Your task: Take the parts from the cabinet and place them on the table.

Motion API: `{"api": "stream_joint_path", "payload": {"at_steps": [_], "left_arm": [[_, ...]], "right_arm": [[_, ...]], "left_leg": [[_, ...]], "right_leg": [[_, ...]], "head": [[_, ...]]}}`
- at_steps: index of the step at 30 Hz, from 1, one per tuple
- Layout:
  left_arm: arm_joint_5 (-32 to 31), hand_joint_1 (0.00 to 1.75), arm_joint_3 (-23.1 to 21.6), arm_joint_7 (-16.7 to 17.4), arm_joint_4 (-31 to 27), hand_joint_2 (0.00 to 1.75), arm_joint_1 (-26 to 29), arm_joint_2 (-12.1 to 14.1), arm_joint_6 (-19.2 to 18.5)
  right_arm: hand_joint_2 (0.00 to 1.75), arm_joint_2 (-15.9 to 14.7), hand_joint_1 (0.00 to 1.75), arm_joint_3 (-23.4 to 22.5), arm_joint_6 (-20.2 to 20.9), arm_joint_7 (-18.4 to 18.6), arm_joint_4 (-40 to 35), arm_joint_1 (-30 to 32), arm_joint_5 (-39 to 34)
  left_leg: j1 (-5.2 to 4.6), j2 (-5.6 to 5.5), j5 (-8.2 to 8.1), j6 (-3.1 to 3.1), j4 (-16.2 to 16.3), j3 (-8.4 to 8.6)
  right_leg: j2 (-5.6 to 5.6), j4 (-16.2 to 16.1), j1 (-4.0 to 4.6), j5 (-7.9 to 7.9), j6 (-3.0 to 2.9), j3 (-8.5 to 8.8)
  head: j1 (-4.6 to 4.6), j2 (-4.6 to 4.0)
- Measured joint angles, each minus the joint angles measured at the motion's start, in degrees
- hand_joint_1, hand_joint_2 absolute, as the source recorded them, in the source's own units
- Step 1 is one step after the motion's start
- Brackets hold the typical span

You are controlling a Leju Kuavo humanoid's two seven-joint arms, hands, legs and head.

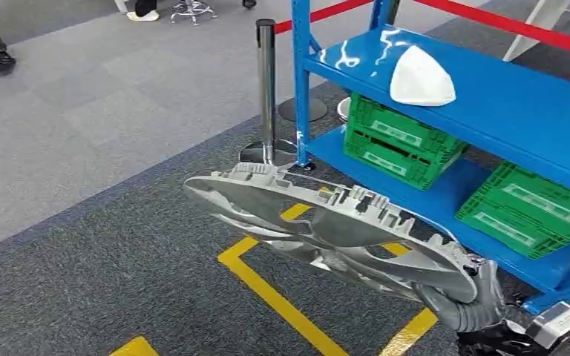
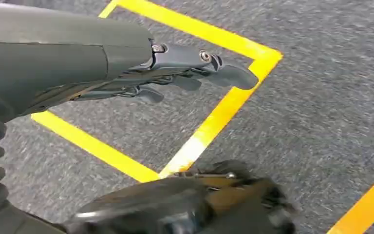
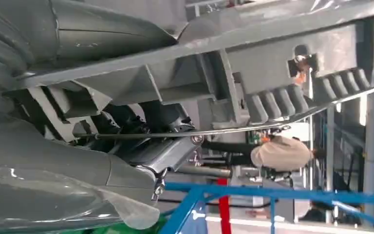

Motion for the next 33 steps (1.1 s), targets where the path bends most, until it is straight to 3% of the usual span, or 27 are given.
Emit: {"api": "stream_joint_path", "payload": {"at_steps": [3, 4, 5, 6, 7, 9, 10, 12, 13, 14, 15, 16, 19, 20, 21, 22, 24, 25, 26, 27, 28, 29, 30, 31, 33], "left_arm": [[-0.50, 0.00, 0.96, 0.16, -0.64, 1.75, 0.61, -0.13, -0.37], [-0.59, 0.00, 1.21, 0.24, -0.70, 1.75, 0.77, -0.24, -0.42], [-0.79, 0.00, 1.47, 0.25, -0.90, 1.75, 0.85, -0.61, -0.63], [-1.12, 0.00, 1.88, 0.24, -1.16, 1.75, 0.88, -0.72, -0.92], [-1.29, 0.00, 2.30, 0.26, -1.51, 1.75, 0.85, -0.96, -1.35], [-1.79, 0.00, 2.65, 0.55, -2.43, 1.75, 1.45, -1.44, -1.99], [-2.12, 0.00, 3.02, 1.03, -3.06, 1.75, 2.04, -1.68, -2.30], [-3.02, 0.00, 3.87, 1.18, -3.59, 1.75, 2.59, -2.41, -3.00], [-3.39, 0.00, 4.24, 1.16, -3.61, 1.75, 2.62, -2.71, -3.26], [-3.76, 0.00, 4.94, 1.12, -3.91, 1.75, 2.66, -3.04, -3.54], [-4.05, 0.00, 5.42, 1.12, -4.22, 1.75, 2.72, -3.21, -3.63], [-4.17, 0.00, 5.75, 1.12, -4.83, 1.75, 3.00, -3.26, -3.91], [-4.79, 0.00, 6.80, 1.45, -5.75, 1.75, 4.29, -3.80, -4.61], [-5.29, 0.00, 7.26, 1.49, -5.90, 1.75, 4.48, -3.91, -4.96], [-5.71, 0.00, 7.68, 1.47, -6.06, 1.75, 4.54, -4.48, -5.27], [-6.19, 0.00, 8.18, 1.47, -6.28, 1.75, 4.33, -4.79, -5.69], [-7.32, 0.00, 9.36, 1.36, -6.78, 1.75, 4.23, -5.47, -6.78], [-7.89, 0.00, 9.82, 1.36, -7.04, 1.75, 4.46, -5.97, -7.26], [-8.40, 0.00, 10.50, 1.36, -7.37, 1.75, 4.79, -6.38, -7.79], [-9.09, 0.00, 11.19, 1.36, -7.76, 1.75, 5.04, -6.84, -8.43], [-9.71, 0.00, 11.85, 1.36, -8.07, 1.75, 5.22, -7.21, -8.86], [-10.38, 0.00, 12.62, 1.36, -8.42, 1.75, 5.38, -7.65, -9.40], [-11.04, 0.00, 13.36, 1.36, -8.81, 1.75, 5.40, -8.13, -9.88], [-11.98, 0.00, 14.17, 1.29, -9.16, 1.75, 5.41, -8.65, -10.60], [-13.98, 0.00, 16.04, 0.81, -9.71, 1.75, 5.44, -9.70, -12.02]], "right_arm": [[1.75, 0.02, 1.75, -0.02, 0.63, 0.53, 0.00, -1.05, 0.02], [1.75, 0.02, 1.75, -0.02, 1.01, 0.88, -0.02, -1.60, 0.11], [1.75, 0.02, 1.75, -0.02, 1.24, 1.18, -0.07, -1.97, 0.22], [1.75, 0.02, 1.75, -0.02, 1.49, 1.27, -0.11, -2.11, 0.31], [1.75, 0.02, 1.75, -0.02, 1.66, 1.18, -0.09, -2.09, 0.26], [1.75, 0.02, 1.75, 0.00, 2.10, 0.81, -0.09, -1.41, 0.17], [1.75, 0.00, 1.75, 0.00, 2.38, 0.65, -0.02, -1.15, 0.15], [1.75, 0.00, 1.75, 0.00, 2.67, 1.12, -0.02, -1.32, 0.31], [1.75, 0.00, 1.75, 0.00, 2.88, 1.25, -0.02, -1.53, 0.33], [1.75, 0.00, 1.75, 0.00, 3.04, 1.25, -0.02, -1.60, 0.33], [1.75, 0.00, 1.75, 0.02, 3.08, 1.20, 0.13, -1.57, 0.31], [1.75, 0.02, 1.75, 0.00, 3.21, 0.96, 0.06, -1.30, 0.31], [1.75, -0.02, 1.75, -0.02, 3.32, 0.85, 0.07, -0.98, 0.31], [1.75, 0.00, 1.75, -0.13, 3.36, 0.87, 0.07, -1.27, 0.31], [1.75, 0.00, 1.75, -0.13, 3.41, 1.03, 0.07, -1.50, 0.31], [1.75, 0.00, 1.75, -0.13, 3.47, 1.09, 0.04, -1.64, 0.31], [1.75, 0.00, 1.75, -0.15, 3.82, 1.20, 0.07, -1.65, 0.33], [1.75, 0.00, 1.75, -0.20, 3.96, 1.20, 0.07, -1.67, 0.53], [1.75, 0.00, 1.75, -0.20, 4.22, 1.18, 0.13, -1.67, 0.66], [1.75, 0.00, 1.75, -0.17, 4.35, 1.09, 0.13, -1.75, 0.72], [1.75, 0.00, 1.75, -0.15, 4.37, 1.05, 0.13, -1.94, 0.77], [1.75, 0.00, 1.75, -0.13, 4.37, 0.94, 0.13, -2.15, 0.85], [1.75, 0.00, 1.75, -0.09, 4.39, 0.79, 0.13, -2.25, 0.90], [1.75, 0.00, 1.75, -0.09, 4.39, 0.61, 0.20, -2.23, 0.92], [1.75, 0.02, 1.75, 0.04, 4.48, 0.52, 0.44, -2.77, 0.92]], "left_leg": [[-0.77, -1.13, 0.51, 0.92, -0.68, -0.96], [-0.78, -1.80, 0.83, 1.60, -2.15, -0.51], [-0.15, -2.24, 1.15, 1.65, -3.79, 0.42], [-0.13, -2.94, 1.49, 2.12, -4.33, 0.52], [-0.06, -3.58, 1.60, 2.31, -4.30, 0.31], [-0.21, -5.02, 1.45, 2.49, -4.15, 0.23], [-0.25, -5.84, 1.42, 2.51, -3.98, 0.20], [-0.18, -7.36, 1.22, 2.33, -3.31, 0.09], [-0.04, -8.23, 0.95, 2.03, -2.69, -0.05], [0.11, -9.01, 0.46, 1.56, -1.68, -0.40], [-0.11, -9.72, 0.19, 1.15, -0.86, -1.12], [-0.02, -10.41, 0.10, 0.99, 0.41, -2.05], [0.24, -12.17, 0.70, 0.36, 0.31, -2.96], [0.21, -11.34, 0.19, 0.23, 0.71, -3.07], [0.01, -8.14, -0.89, -0.20, 2.42, -3.83], [0.24, -6.19, -2.61, -0.66, 5.80, -5.48], [0.64, -4.67, -6.18, -1.08, 14.82, -9.85], [0.77, -4.57, -6.51, -1.11, 17.36, -11.18], [0.78, -4.57, -5.45, -1.00, 17.01, -11.09], [0.74, -4.54, -3.44, -0.71, 14.52, -9.98], [0.54, -4.28, -0.88, -0.23, 10.29, -7.98], [0.10, -3.20, 1.76, 0.41, 4.95, -5.41], [-0.66, -0.50, 1.77, 1.00, 1.88, -3.80], [-1.28, 0.77, 1.49, 1.54, 1.06, -3.43], [-1.61, -0.20, 1.34, 2.23, 0.24, -3.57]], "right_leg": [[-1.80, -0.59, -0.21, 0.50, 0.92, 0.36], [-2.45, -1.13, -0.16, 0.58, 1.30, 0.79], [-0.07, -0.37, -0.34, -0.69, 1.31, 0.14], [3.23, 1.91, -0.29, -2.11, 1.14, -1.07], [4.91, 6.12, -0.26, -3.99, 1.06, -3.14], [6.04, 14.41, -0.22, -6.66, 1.09, -7.48], [6.04, 16.08, -0.18, -6.39, 1.21, -8.75], [6.06, 11.92, -0.30, -2.19, 1.40, -7.50], [6.56, 7.15, -0.49, 0.87, 1.59, -5.48], [8.61, 2.99, -0.78, 2.31, 1.85, -3.66], [11.76, 2.93, -0.82, 1.04, 2.03, -3.61], [11.52, 2.55, -0.92, 0.80, 1.54, -3.40], [9.44, 2.76, -0.65, 1.05, 0.93, -3.26], [8.37, 2.55, -0.92, 1.16, 0.71, -3.15], [7.87, 2.49, -0.89, 1.17, 0.59, -3.04], [6.90, 2.50, -0.79, 1.10, 0.50, -2.98], [4.94, 2.50, -0.51, 0.88, 0.31, -2.90], [4.07, 2.50, -0.43, 0.78, 0.20, -2.83], [3.31, 2.50, -0.34, 0.61, 0.17, -2.68], [2.64, 2.50, -0.28, 0.52, 0.20, -2.52], [1.98, 2.43, -0.25, 0.33, 0.19, -2.26], [1.38, 2.31, -0.26, 0.19, 0.18, -1.90], [0.80, 1.96, -0.29, 0.08, 0.23, -1.92], [0.23, 1.69, -0.03, -0.04, 0.53, -1.32], [-1.05, 1.08, -0.09, 0.28, 1.03, -1.41]], "head": [[-0.09, 0.00], [-0.04, 0.00], [0.17, 0.00], [0.28, -0.02], [0.35, 0.00], [0.48, 0.00], [0.48, 0.00], [0.50, 0.00], [0.48, 0.00], [0.59, 0.00], [0.74, 0.00], [0.72, 0.00], [0.68, 0.00], [0.74, 0.00], [0.19, 0.00], [-0.11, 0.00], [-0.09, 0.00], [-0.07, 0.00], [-0.09, 0.00], [-0.11, 0.00], [-0.07, 0.00], [-0.11, 0.00], [-0.04, 0.00], [-0.13, 0.00], [-0.09, 0.00]]}}
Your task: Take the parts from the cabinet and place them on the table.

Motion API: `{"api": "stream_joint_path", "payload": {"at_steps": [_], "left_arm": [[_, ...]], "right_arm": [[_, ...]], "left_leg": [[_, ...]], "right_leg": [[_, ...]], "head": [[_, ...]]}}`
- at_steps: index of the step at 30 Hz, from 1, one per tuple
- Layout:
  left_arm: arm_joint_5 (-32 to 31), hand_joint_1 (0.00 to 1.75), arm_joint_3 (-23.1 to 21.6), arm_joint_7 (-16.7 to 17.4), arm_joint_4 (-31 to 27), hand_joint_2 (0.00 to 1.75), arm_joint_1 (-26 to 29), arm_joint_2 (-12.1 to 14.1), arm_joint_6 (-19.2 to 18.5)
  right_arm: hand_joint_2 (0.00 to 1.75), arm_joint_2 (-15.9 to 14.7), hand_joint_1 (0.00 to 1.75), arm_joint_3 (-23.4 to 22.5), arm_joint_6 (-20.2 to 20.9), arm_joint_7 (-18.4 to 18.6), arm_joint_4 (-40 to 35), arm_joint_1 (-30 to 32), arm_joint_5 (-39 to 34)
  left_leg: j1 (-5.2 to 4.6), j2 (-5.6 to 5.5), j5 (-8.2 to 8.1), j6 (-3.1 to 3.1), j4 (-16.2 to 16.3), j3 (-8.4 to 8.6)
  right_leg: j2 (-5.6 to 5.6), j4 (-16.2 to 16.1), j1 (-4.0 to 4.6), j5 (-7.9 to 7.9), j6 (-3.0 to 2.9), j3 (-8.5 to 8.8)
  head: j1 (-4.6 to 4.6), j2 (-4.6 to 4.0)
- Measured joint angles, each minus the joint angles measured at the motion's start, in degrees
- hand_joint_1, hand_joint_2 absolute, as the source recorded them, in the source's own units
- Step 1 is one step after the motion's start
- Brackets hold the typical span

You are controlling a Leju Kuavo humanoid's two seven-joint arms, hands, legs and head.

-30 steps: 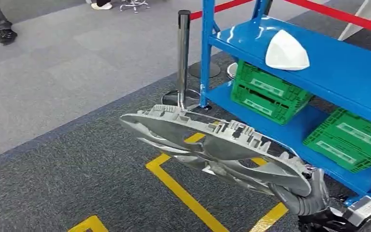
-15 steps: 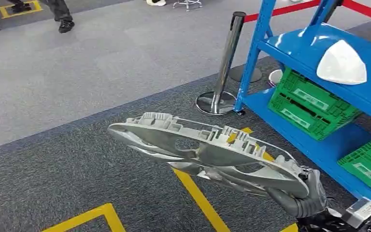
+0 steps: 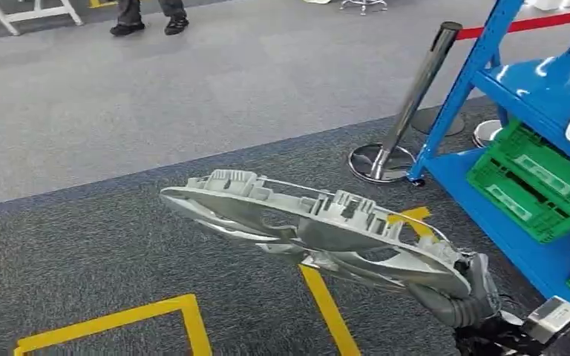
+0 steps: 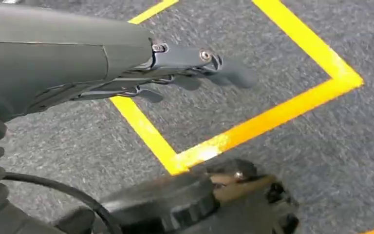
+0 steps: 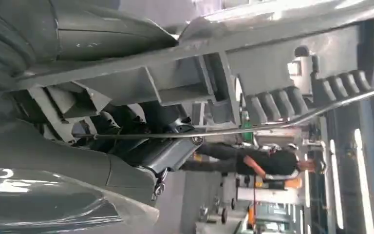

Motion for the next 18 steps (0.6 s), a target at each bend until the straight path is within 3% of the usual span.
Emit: {"api": "stream_joint_path", "payload": {"at_steps": [1, 2, 3, 4, 5, 7, 8, 9, 11, 12, 13, 14, 16, 17, 18], "left_arm": [[-1.07, 0.00, 1.07, -0.35, 0.00, 1.75, 0.01, -0.59, -0.77], [-1.93, 0.00, 2.18, -0.68, -0.11, 1.75, -0.02, -1.10, -1.41], [-2.83, 0.00, 3.29, -0.99, -0.26, 1.75, 0.12, -1.98, -2.19], [-3.98, 0.00, 4.33, -1.12, -0.68, 1.75, -0.08, -2.62, -3.04], [-4.90, 0.00, 5.33, -1.29, -0.92, 1.75, -0.36, -3.30, -4.09], [-5.80, 0.00, 6.81, -1.58, -1.22, 1.75, -0.37, -4.58, -5.03], [-6.21, 0.00, 7.50, -1.66, -1.35, 1.75, -0.31, -5.10, -5.36], [-6.28, 0.00, 7.94, -1.68, -1.44, 1.75, -0.27, -5.56, -5.47], [-6.32, 0.00, 8.88, -1.75, -1.73, 1.75, -0.19, -6.04, -5.62], [-6.34, 0.00, 9.17, -1.75, -1.84, 1.75, -0.14, -6.21, -5.64], [-6.81, 0.00, 9.45, -1.86, -1.92, 1.75, -0.30, -6.30, -5.84], [-7.79, 0.00, 10.12, -2.32, -1.99, 1.75, -0.51, -6.56, -6.37], [-10.59, 0.00, 12.05, -3.65, -1.97, 1.75, -0.88, -7.57, -8.01], [-11.99, 0.00, 13.04, -4.29, -1.99, 1.75, -1.12, -7.83, -8.80], [-13.08, 0.00, 14.04, -4.75, -1.99, 1.75, -1.29, -8.29, -9.47]], "right_arm": [[1.75, 0.00, 1.75, 0.11, 0.04, 0.09, 0.09, -0.33, 0.11], [1.75, -0.02, 1.75, 0.13, 0.09, 0.06, 0.09, -0.42, 0.22], [1.75, -0.02, 1.75, 0.11, 0.15, -0.04, 0.22, -0.48, 0.28], [1.75, -0.02, 1.75, 0.13, 0.37, -0.39, 0.24, -0.37, 0.33], [1.75, -0.02, 1.75, 0.13, 0.52, -0.61, 0.26, -0.30, 0.35], [1.75, -0.02, 1.75, 0.20, 0.70, -0.72, 0.29, -0.19, 0.66], [1.75, -0.02, 1.75, 0.20, 0.72, -0.79, 0.33, 0.00, 0.77], [1.75, -0.02, 1.75, 0.20, 0.74, -0.79, 0.35, 0.16, 0.79], [1.75, -0.02, 1.75, 0.22, 0.76, -0.81, 0.42, 0.17, 0.79], [1.75, -0.02, 1.75, 0.22, 0.76, -0.81, 0.42, 0.13, 0.79], [1.75, -0.02, 1.75, 0.24, 0.77, -0.81, 0.57, 0.12, 0.81], [1.75, -0.02, 1.75, 0.24, 0.83, -0.92, 0.55, 0.10, 0.85], [1.75, -0.02, 1.75, 0.31, 0.79, -0.85, 0.59, -0.16, 1.29], [1.75, -0.02, 1.75, 0.26, 0.74, -0.81, 0.59, -0.29, 1.44], [1.75, -0.02, 1.75, 0.22, 0.63, -0.81, 0.57, -0.41, 1.46]], "left_leg": [[-0.12, -0.62, 0.18, 0.30, -0.55, -0.05], [0.48, -1.45, 0.94, 0.76, -2.40, 1.07], [0.59, -2.01, 1.24, 0.81, -3.21, 1.66], [0.72, -2.65, 1.42, 1.17, -3.43, 1.80], [0.73, -3.41, 1.38, 1.21, -3.43, 1.78], [0.70, -4.91, 1.25, 1.38, -3.37, 1.82], [0.70, -5.84, 1.20, 1.34, -3.26, 1.87], [0.75, -6.77, 1.08, 1.28, -3.13, 1.99], [0.97, -8.55, 0.59, 0.86, -2.51, 2.22], [1.10, -9.24, 0.14, 0.44, -1.83, 2.00], [0.83, -9.94, -0.25, 0.07, -0.68, 1.28], [1.11, -10.65, -0.13, -0.07, -0.40, 0.59], [1.35, -11.79, 0.21, -0.57, -0.26, 0.18], [1.31, -12.40, 0.01, -0.70, -0.17, -0.01], [1.10, -9.42, -0.61, -1.12, 0.69, -0.21]], "right_leg": [[-0.63, -0.51, -0.01, 0.13, 0.23, 0.32], [-0.66, -0.69, -0.02, -0.35, 0.56, 0.67], [2.63, 0.42, -0.08, -1.09, 0.45, 0.31], [5.10, 3.69, -0.04, -2.87, 0.33, -1.33], [6.45, 8.28, -0.02, -4.71, 0.38, -3.80], [7.10, 15.80, -0.03, -6.79, 0.59, -8.47], [7.09, 16.49, -0.03, -5.78, 0.73, -9.64], [7.09, 14.51, -0.08, -3.37, 0.81, -9.34], [8.06, 5.29, -0.35, 2.97, 1.02, -6.06], [10.10, 2.08, -0.58, 4.03, 1.13, -4.89], [12.78, 1.32, -0.85, 3.25, 1.14, -4.65], [12.24, 1.60, -0.68, 2.91, 0.60, -4.08], [10.98, 1.49, -0.38, 2.96, 0.10, -4.21], [10.15, 1.08, -0.96, 3.13, -0.31, -3.93], [9.43, 0.81, -0.72, 3.19, -0.51, -3.54]], "head": [[-0.24, 0.00], [-0.17, 0.00], [0.22, -0.04], [0.04, -0.02], [1.03, -0.02], [1.11, -0.02], [1.25, -0.02], [1.25, -0.02], [1.31, -0.02], [1.31, -0.02], [1.42, -0.04], [1.29, -0.02], [1.22, -0.02], [1.20, -0.02], [1.36, -0.02]]}}
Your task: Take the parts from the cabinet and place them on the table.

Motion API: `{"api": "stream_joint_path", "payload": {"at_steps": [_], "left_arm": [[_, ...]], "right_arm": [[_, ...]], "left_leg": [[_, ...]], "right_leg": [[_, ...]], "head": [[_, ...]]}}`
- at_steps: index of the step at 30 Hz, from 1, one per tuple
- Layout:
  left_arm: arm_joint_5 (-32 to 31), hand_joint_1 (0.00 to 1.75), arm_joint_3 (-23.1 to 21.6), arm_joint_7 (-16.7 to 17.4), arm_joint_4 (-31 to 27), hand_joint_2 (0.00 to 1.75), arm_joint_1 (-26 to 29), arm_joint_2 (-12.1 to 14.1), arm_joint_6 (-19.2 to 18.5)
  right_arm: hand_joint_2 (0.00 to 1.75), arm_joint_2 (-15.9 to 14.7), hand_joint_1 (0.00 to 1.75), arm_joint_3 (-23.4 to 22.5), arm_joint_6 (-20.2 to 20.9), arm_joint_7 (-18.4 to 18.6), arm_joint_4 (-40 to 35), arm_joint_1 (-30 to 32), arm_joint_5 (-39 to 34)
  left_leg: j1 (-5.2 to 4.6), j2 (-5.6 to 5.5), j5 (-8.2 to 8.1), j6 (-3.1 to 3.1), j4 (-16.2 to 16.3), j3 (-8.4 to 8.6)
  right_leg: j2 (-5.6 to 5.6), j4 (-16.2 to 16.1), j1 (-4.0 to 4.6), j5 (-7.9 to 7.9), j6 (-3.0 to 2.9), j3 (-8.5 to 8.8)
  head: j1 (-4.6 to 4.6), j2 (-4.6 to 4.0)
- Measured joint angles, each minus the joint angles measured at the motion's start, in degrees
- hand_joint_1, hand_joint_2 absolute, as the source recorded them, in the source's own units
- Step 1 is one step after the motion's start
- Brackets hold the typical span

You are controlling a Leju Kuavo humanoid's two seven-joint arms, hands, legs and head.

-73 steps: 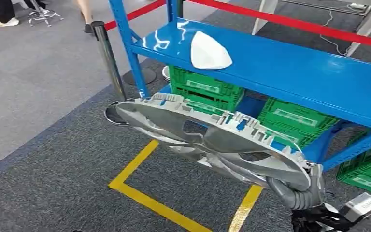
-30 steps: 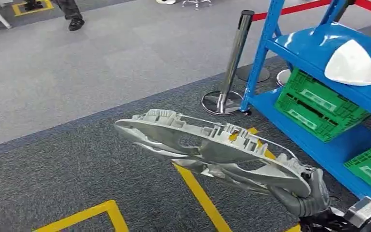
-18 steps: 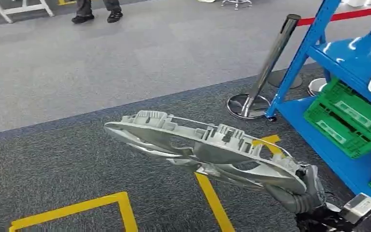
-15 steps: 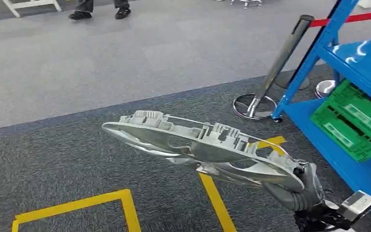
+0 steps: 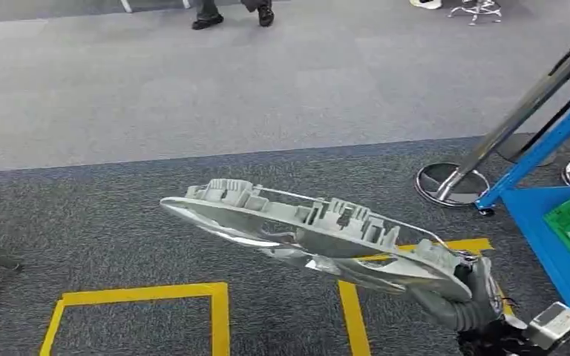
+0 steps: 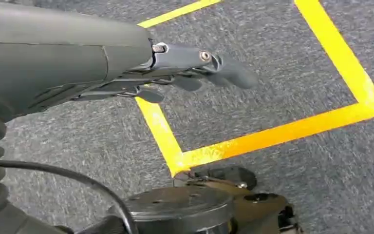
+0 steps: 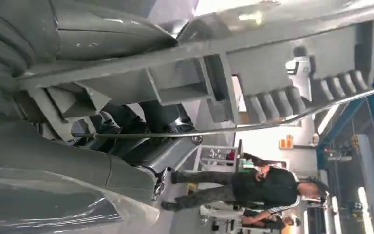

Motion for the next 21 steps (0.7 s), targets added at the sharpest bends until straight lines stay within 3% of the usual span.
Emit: {"api": "stream_joint_path", "payload": {"at_steps": [1, 2, 3, 4, 5, 6, 7, 8, 9, 10, 11, 12, 14, 15, 16, 17, 19, 20, 21], "left_arm": [[-0.67, 0.00, 0.96, -0.45, -0.07, 1.75, -0.38, -0.46, -0.58], [-1.18, 0.00, 1.75, -0.59, -0.09, 1.75, -0.83, -0.68, -1.07], [-1.44, 0.00, 2.29, -0.72, -0.09, 1.75, -1.12, -1.00, -1.49], [-1.66, 0.00, 2.69, -0.76, -0.09, 1.75, -1.13, -1.11, -1.70], [-1.92, 0.00, 3.12, -0.79, -0.09, 1.75, -1.10, -1.27, -2.09], [-2.29, 0.00, 3.56, -0.79, -0.09, 1.75, -1.09, -1.46, -2.27], [-2.53, 0.00, 3.78, -0.85, -0.09, 1.75, -1.06, -1.55, -2.51], [-2.88, 0.00, 3.95, -0.98, -0.11, 1.75, -1.09, -1.64, -2.57], [-3.08, 0.00, 4.06, -1.07, -0.13, 1.75, -1.11, -1.75, -2.64], [-3.38, 0.00, 4.26, -1.11, -0.20, 1.75, -1.32, -1.83, -2.66], [-3.43, 0.00, 4.43, -1.20, -0.31, 1.75, -1.49, -1.96, -2.71], [-3.51, 0.00, 4.59, -1.20, -0.42, 1.75, -1.46, -1.99, -2.73], [-3.67, 0.00, 5.15, -1.22, -0.61, 1.75, -1.05, -2.01, -2.82], [-3.78, 0.00, 5.20, -1.20, -0.74, 1.75, -0.89, -2.10, -2.88], [-3.80, 0.00, 5.28, -1.22, -0.79, 1.75, -0.81, -2.16, -2.90], [-3.82, 0.00, 5.42, -1.20, -0.92, 1.75, -1.04, -2.16, -2.90], [-3.89, 0.00, 5.39, -1.22, -1.01, 1.75, -1.38, -2.38, -3.25], [-3.89, 0.00, 5.39, -1.22, -1.07, 1.75, -1.38, -2.40, -3.43], [-3.91, 0.00, 5.39, -1.22, -1.07, 1.75, -1.37, -2.47, -3.49]], "right_arm": [[1.75, 0.00, 1.75, -0.02, -0.06, -0.07, 0.00, 0.11, 0.02], [1.75, 0.00, 1.75, -0.02, -0.09, -0.24, 0.00, 0.24, 0.02], [1.75, 0.00, 1.75, -0.02, -0.09, -0.44, 0.00, 0.40, 0.04], [1.75, 0.00, 1.75, -0.07, -0.09, -0.59, 0.00, 0.48, 0.07], [1.75, 0.00, 1.75, -0.07, -0.07, -0.59, 0.00, 0.63, 0.31], [1.75, 0.00, 1.75, -0.07, -0.04, -0.59, 0.00, 0.78, 0.44], [1.75, 0.00, 1.75, -0.04, -0.04, -0.59, 0.00, 0.83, 0.52], [1.75, 0.00, 1.75, -0.04, -0.04, -0.59, -0.02, 0.81, 0.59], [1.75, 0.00, 1.75, -0.04, -0.07, -0.61, -0.07, 0.84, 0.70], [1.75, 0.00, 1.75, -0.06, -0.07, -0.61, -0.15, 1.04, 0.74], [1.75, 0.00, 1.75, -0.07, -0.18, -0.61, -0.24, 1.20, 0.79], [1.75, 0.00, 1.75, -0.07, -0.22, -0.59, -0.26, 1.23, 0.85], [1.75, 0.00, 1.75, -0.07, -0.33, -0.55, -0.33, 1.16, 1.16], [1.75, 0.00, 1.75, -0.09, -0.41, -0.53, -0.40, 1.23, 1.20], [1.75, 0.00, 1.75, -0.09, -0.52, -0.55, -0.46, 1.28, 1.27], [1.75, 0.00, 1.75, -0.09, -0.55, -0.59, -0.48, 1.39, 1.29], [1.75, 0.00, 1.75, -0.11, -0.85, -0.57, -0.48, 1.71, 1.36], [1.75, 0.00, 1.75, -0.09, -0.94, -0.52, -0.48, 1.80, 1.44], [1.75, 0.00, 1.75, -0.09, -0.96, -0.50, -0.48, 1.85, 1.55]], "left_leg": [[0.10, 2.73, -1.44, -0.50, 2.40, -1.09], [0.39, 4.09, -3.44, -0.96, 6.55, -3.13], [0.73, 4.65, -5.46, -1.28, 11.59, -5.65], [1.05, 4.85, -6.48, -1.50, 15.07, -7.47], [1.39, 4.87, -6.25, -1.67, 16.26, -8.29], [1.66, 4.91, -4.84, -1.78, 15.08, -7.84], [1.85, 5.04, -2.56, -1.80, 11.91, -6.45], [1.88, 5.79, 0.37, -1.71, 6.68, -3.93], [1.80, 8.08, 2.65, -1.47, 1.57, -1.38], [0.97, 9.83, 1.53, -1.61, 0.07, -0.44], [0.80, 9.53, 1.12, -0.97, -0.78, -0.12], [0.60, 9.35, 0.99, -0.74, -0.71, -0.21], [0.11, 8.07, 0.91, 0.10, -1.28, -0.22], [0.70, 7.25, 1.36, 0.62, -2.28, 0.84], [0.57, 6.97, 1.31, 1.08, -2.58, 1.22], [0.56, 6.33, 1.34, 1.42, -2.58, 1.23], [0.38, 4.83, 1.10, 1.94, -2.54, 1.40], [0.30, 3.98, 0.97, 2.10, -2.53, 1.59], [0.28, 3.08, 0.79, 2.11, -2.52, 1.87]], "right_leg": [[-0.76, -0.27, 0.07, -0.05, -0.25, 0.35], [-1.72, -0.41, 0.22, -0.14, -0.47, 0.57], [-2.75, -0.42, 0.26, -0.30, -0.63, 0.68], [-3.56, -0.42, 0.27, -0.49, -0.70, 0.80], [-4.34, -0.42, 0.25, -0.67, -0.67, 0.96], [-5.01, -0.42, 0.24, -0.85, -0.62, 1.13], [-5.66, -0.42, 0.22, -1.02, -0.48, 1.37], [-6.34, -0.46, 0.20, -1.30, -0.30, 1.75], [-6.86, -0.55, 0.21, -1.59, 0.08, 2.11], [-7.44, -0.51, 0.50, -1.97, 0.57, 1.83], [-7.72, -0.52, 0.56, -2.23, 0.90, 1.87], [-8.39, -0.83, 0.48, -2.32, 1.09, 2.22], [-9.69, -1.38, 0.14, -2.50, 1.78, 3.71], [-8.75, -0.99, -0.37, -3.10, 1.98, 3.37], [-5.71, 0.91, -0.17, -4.32, 1.77, 2.59], [-4.12, 4.78, 0.09, -6.32, 1.57, 0.58], [-2.52, 14.03, 0.36, -9.61, 1.41, -4.90], [-2.33, 16.62, 0.45, -9.65, 1.34, -7.02], [-2.32, 16.18, 0.56, -8.04, 1.25, -7.65]], "head": [[-0.85, 0.00], [-0.61, 0.00], [-0.77, 0.00], [-0.72, 0.00], [-0.74, 0.00], [-0.74, 0.00], [-0.74, 0.00], [-0.74, 0.00], [-0.72, 0.00], [-0.70, 0.00], [-0.66, 0.00], [-0.33, 0.00], [-0.46, 0.00], [-0.38, 0.02], [-0.17, -0.02], [-0.07, 0.00], [0.15, 0.00], [0.09, 0.00], [0.13, 0.00]]}}
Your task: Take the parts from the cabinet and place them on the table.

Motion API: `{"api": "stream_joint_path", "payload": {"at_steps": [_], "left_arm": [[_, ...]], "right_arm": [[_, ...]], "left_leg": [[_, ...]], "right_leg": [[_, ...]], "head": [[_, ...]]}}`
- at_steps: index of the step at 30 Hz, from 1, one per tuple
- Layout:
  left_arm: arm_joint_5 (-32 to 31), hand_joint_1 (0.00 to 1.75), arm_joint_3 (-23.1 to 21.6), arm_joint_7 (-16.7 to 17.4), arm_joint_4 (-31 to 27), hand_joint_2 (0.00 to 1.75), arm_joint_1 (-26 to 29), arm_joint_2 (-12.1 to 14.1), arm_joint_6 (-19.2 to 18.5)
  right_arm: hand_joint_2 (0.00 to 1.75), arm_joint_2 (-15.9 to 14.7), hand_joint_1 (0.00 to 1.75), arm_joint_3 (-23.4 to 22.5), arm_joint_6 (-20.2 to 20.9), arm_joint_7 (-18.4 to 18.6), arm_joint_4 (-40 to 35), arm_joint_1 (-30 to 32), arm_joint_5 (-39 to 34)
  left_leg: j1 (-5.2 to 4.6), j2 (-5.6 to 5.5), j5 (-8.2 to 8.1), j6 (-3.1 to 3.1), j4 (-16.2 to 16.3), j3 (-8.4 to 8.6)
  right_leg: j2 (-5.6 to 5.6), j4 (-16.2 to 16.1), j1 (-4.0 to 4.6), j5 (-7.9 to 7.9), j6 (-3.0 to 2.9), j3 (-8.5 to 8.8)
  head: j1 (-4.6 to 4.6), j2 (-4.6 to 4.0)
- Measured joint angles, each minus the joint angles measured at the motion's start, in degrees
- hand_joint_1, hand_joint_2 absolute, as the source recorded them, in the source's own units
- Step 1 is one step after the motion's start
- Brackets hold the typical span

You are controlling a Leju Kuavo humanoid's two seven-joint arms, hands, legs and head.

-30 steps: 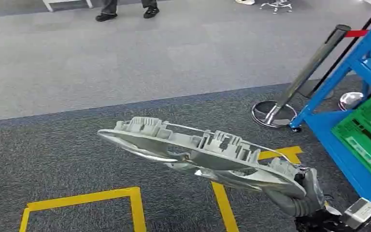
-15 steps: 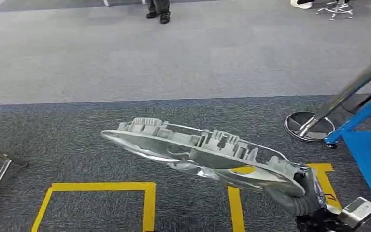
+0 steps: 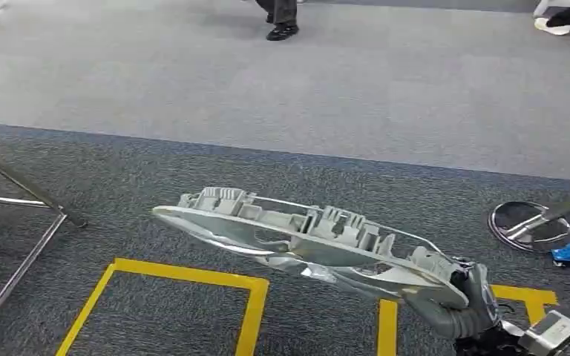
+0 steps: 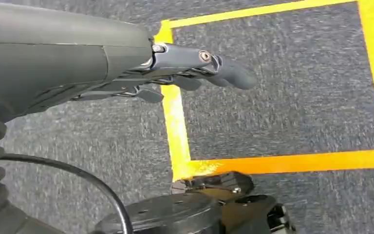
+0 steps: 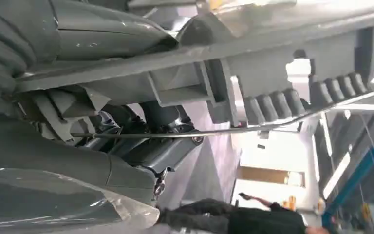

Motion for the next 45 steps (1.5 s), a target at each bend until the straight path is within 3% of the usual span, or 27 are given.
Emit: {"api": "stream_joint_path", "payload": {"at_steps": [3, 4, 5, 8, 9, 10, 12, 14, 15, 18, 19, 20, 23, 24, 26, 28, 29, 31, 33, 34, 35, 38, 39, 40, 42, 44, 45], "left_arm": [[0.00, 0.00, 0.11, 0.00, 0.00, 1.75, 0.02, 0.02, 0.00], [0.04, 0.00, 0.13, 0.00, 0.00, 1.75, 0.03, 0.02, -0.04], [0.31, 0.00, 0.20, 0.07, -0.11, 1.75, -0.12, 0.02, -0.04], [1.95, 0.00, 0.53, 0.39, -0.28, 1.75, 0.20, -0.02, 0.42], [2.45, 0.00, 0.68, 0.68, -0.28, 1.75, 0.35, 0.00, 0.68], [2.91, 0.00, 0.70, 0.96, -0.39, 1.75, 0.60, -0.02, 0.92], [3.63, 0.00, 0.70, 1.22, -0.74, 1.75, 0.53, 0.02, 1.18], [4.18, 0.00, 0.70, 1.33, -0.79, 1.75, 0.58, 0.02, 1.36], [4.22, 0.00, 0.70, 1.33, -0.79, 1.75, 0.62, 0.00, 1.40], [4.48, 0.00, 0.70, 1.42, -0.79, 1.75, 0.75, 0.00, 1.55], [4.63, 0.00, 0.70, 1.42, -0.81, 1.75, 0.71, 0.02, 1.64], [4.68, 0.00, 0.68, 1.46, -0.81, 1.75, 0.57, 0.00, 1.77], [4.59, 0.00, 0.74, 1.40, -0.87, 1.75, 0.85, 0.02, 1.99], [4.52, 0.00, 0.74, 1.40, -0.92, 1.75, 0.88, -0.02, 1.99], [4.24, 0.00, 0.83, 1.33, -0.94, 1.75, 0.62, -0.07, 1.97], [4.15, 0.00, 0.81, 1.33, -0.94, 1.75, 0.25, -0.20, 1.84], [4.15, 0.00, 0.79, 1.33, -0.92, 1.75, 0.22, -0.22, 1.84], [4.15, 0.00, 0.81, 1.33, -0.92, 1.75, 0.31, -0.31, 1.86], [4.15, 0.00, 0.81, 1.33, -0.92, 1.75, 0.28, -0.33, 1.86], [4.15, 0.00, 0.81, 1.33, -0.92, 1.75, 0.25, -0.33, 1.90], [4.15, 0.00, 0.79, 1.38, -0.94, 1.75, 0.17, -0.31, 1.90], [4.11, 0.00, 0.81, 1.42, -0.94, 1.75, 0.57, -0.33, 2.01], [4.11, 0.00, 0.83, 1.42, -0.94, 1.75, 0.55, -0.29, 2.03], [4.13, 0.00, 0.83, 1.42, -0.94, 1.75, 0.58, -0.31, 2.05], [4.09, 0.00, 0.79, 1.42, -0.94, 1.75, 0.19, -0.29, 2.01], [3.91, 0.00, 0.79, 1.42, -0.94, 1.75, 0.17, -0.29, 1.90], [3.76, 0.00, 0.79, 1.42, -0.94, 1.75, 0.24, -0.29, 1.86]], "right_arm": [[1.75, -0.07, 1.75, 0.00, -0.11, 0.00, 0.00, -0.17, 0.06], [1.75, -0.11, 1.75, 0.00, -0.15, 0.05, 0.00, -0.24, 0.09], [1.75, -0.11, 1.75, 0.00, -0.15, 0.11, -0.04, -0.33, 0.20], [1.75, -0.13, 1.75, 0.24, -0.35, 0.92, 0.02, -0.96, 1.42], [1.75, -0.24, 1.75, 0.57, -0.41, 1.05, 0.02, -1.32, 1.99], [1.75, -0.44, 1.75, 0.70, -0.70, 1.14, 0.02, -1.57, 2.41], [1.75, -0.48, 1.75, 1.42, -1.31, 1.18, 0.04, -1.87, 3.02], [1.75, -0.55, 1.75, 2.08, -1.60, 1.25, 0.26, -2.49, 3.74], [1.75, -0.57, 1.75, 2.38, -1.64, 1.29, 0.39, -2.70, 3.98], [1.75, -0.85, 1.75, 3.35, -1.77, 1.44, 0.66, -3.29, 4.41], [1.75, -0.94, 1.75, 3.56, -1.79, 1.44, 0.66, -3.47, 4.50], [1.75, -0.98, 1.75, 3.93, -2.05, 1.40, 0.66, -3.46, 4.80], [1.75, -1.35, 1.75, 4.68, -2.91, 1.66, 0.70, -4.13, 6.25], [1.75, -1.46, 1.75, 4.88, -3.19, 1.77, 0.68, -4.23, 6.58], [1.75, -1.94, 1.75, 5.18, -3.76, 1.86, 0.72, -4.44, 7.04], [1.75, -2.19, 1.75, 5.38, -4.09, 1.93, 0.77, -4.34, 7.37], [1.75, -2.27, 1.75, 5.57, -4.22, 2.01, 0.85, -4.33, 7.56], [1.75, -2.65, 1.75, 5.88, -4.26, 2.08, 0.98, -4.28, 7.89], [1.75, -2.86, 1.75, 6.01, -5.12, 2.21, 0.98, -4.38, 9.49], [1.75, -3.02, 1.75, 6.14, -5.64, 2.49, 1.05, -4.45, 10.57], [1.75, -3.08, 1.75, 6.27, -5.99, 2.80, 1.05, -4.39, 11.45], [1.75, -3.37, 1.75, 7.19, -6.45, 3.70, 1.11, -4.81, 13.51], [1.75, -3.43, 1.75, 7.36, -6.53, 3.87, 1.11, -4.95, 13.77], [1.75, -3.48, 1.75, 7.50, -6.71, 3.89, 1.11, -5.11, 13.94], [1.75, -3.50, 1.75, 7.65, -7.01, 3.89, 1.11, -5.21, 14.29], [1.75, -3.56, 1.75, 7.87, -7.17, 4.09, 1.11, -5.58, 15.23], [1.75, -3.58, 1.75, 8.17, -7.17, 4.18, 1.11, -5.82, 15.52]], "left_leg": [[0.03, -2.66, -0.93, -0.36, 0.41, 0.97], [-0.07, -3.31, -1.40, -0.71, 0.88, 0.55], [-0.24, -4.08, -1.97, -0.97, 1.84, 0.46], [0.21, -5.50, -1.84, -1.50, 1.52, 0.11], [0.24, -5.53, -2.27, -1.75, 1.89, 0.17], [-0.07, -2.46, -2.98, -2.23, 3.00, -0.18], [0.32, 0.93, -6.65, -3.03, 10.34, -3.96], [0.70, 1.73, -8.90, -3.44, 17.91, -8.22], [0.86, 1.81, -8.06, -3.53, 18.30, -8.83], [0.87, 3.37, -0.21, -3.01, 6.89, -4.02], [0.36, 6.39, 0.74, -2.47, 2.99, -2.35], [-0.39, 7.12, -0.27, -2.02, 2.01, -1.78], [-0.69, 5.20, -0.39, -1.13, 1.65, -1.76], [-0.03, 4.35, 0.19, -0.66, 0.48, -0.59], [0.08, 3.21, 0.38, -0.12, -0.10, -0.12], [0.08, 1.64, 0.10, 0.27, -0.09, -0.06], [0.06, 0.86, -0.02, 0.35, -0.05, 0.04], [0.12, -1.02, -0.30, 0.21, 0.04, 0.47], [0.33, -2.90, -1.02, -0.37, 0.51, 1.07], [0.36, -3.51, -1.41, -0.74, 0.87, 0.94], [0.17, -4.39, -1.81, -1.05, 1.87, 0.44], [0.65, -6.09, -1.48, -1.68, 1.43, -0.13], [0.72, -5.96, -1.89, -1.94, 1.83, -0.09], [0.32, -2.24, -2.74, -2.42, 3.45, -0.68], [0.63, 1.03, -6.21, -3.07, 11.06, -4.61], [0.97, 1.86, -7.91, -3.33, 18.08, -8.73], [1.06, 1.88, -6.69, -3.36, 17.91, -9.08]], "right_leg": [[1.13, -11.16, -0.01, 8.55, -0.37, 3.41], [4.04, -14.67, -0.20, 10.23, -0.33, 4.43], [4.32, -15.74, -0.51, 9.22, -0.24, 5.59], [2.87, -15.48, 0.00, 9.09, -0.69, 5.79], [2.03, -15.95, -0.62, 9.17, -1.02, 6.14], [1.50, -16.12, -0.39, 9.04, -1.23, 6.49], [-0.17, -16.15, -0.23, 8.67, -1.62, 6.90], [-1.84, -16.15, -0.19, 8.15, -1.65, 7.28], [-2.64, -16.15, -0.19, 7.90, -1.63, 7.57], [-4.76, -16.18, -0.13, 7.01, -1.34, 8.88], [-5.31, -16.32, -0.13, 6.71, -1.09, 8.82], [-6.02, -16.29, 0.25, 6.25, -0.48, 9.50], [-7.96, -17.13, -0.04, 5.98, 0.21, 10.69], [-7.49, -17.12, -0.21, 5.55, 0.62, 10.89], [-1.60, -12.75, -0.33, 3.47, 0.56, 8.79], [-0.10, -3.45, -0.33, -0.12, 0.71, 3.31], [-0.01, -0.42, -0.25, -0.58, 0.84, 1.06], [0.00, -2.51, -0.31, 3.14, 0.96, 0.66], [1.70, -12.25, -0.59, 9.80, 1.04, 4.32], [4.80, -14.42, -0.85, 9.74, 1.08, 5.33], [4.98, -16.52, -1.09, 8.92, 0.86, 6.58], [3.30, -15.94, -0.53, 8.80, 0.04, 6.63], [2.30, -16.36, -1.04, 8.86, -0.41, 7.01], [1.65, -16.55, -0.85, 8.65, -0.73, 7.44], [-0.14, -16.65, -0.62, 8.29, -1.16, 8.01], [-1.85, -16.64, -0.47, 7.76, -1.21, 8.44], [-2.62, -16.64, -0.44, 7.45, -1.17, 8.79]], "head": [[0.02, 0.00], [0.05, 0.00], [-0.19, 0.00], [-0.06, 0.00], [-0.09, 0.00], [-0.21, 0.00], [-0.37, 0.00], [-0.48, 0.00], [-0.48, 0.00], [-0.50, 0.00], [-0.46, 0.00], [-0.56, 0.00], [-0.61, 0.00], [-0.61, 0.00], [-0.28, 0.00], [-0.02, 0.00], [-0.15, 0.00], [-0.11, 0.00], [-0.04, 0.00], [0.03, 0.00], [-0.04, 0.00], [-0.09, 0.00], [-0.02, 0.00], [-0.53, 0.00], [-0.80, 0.00], [-0.87, 0.00], [-0.85, 0.00]]}}
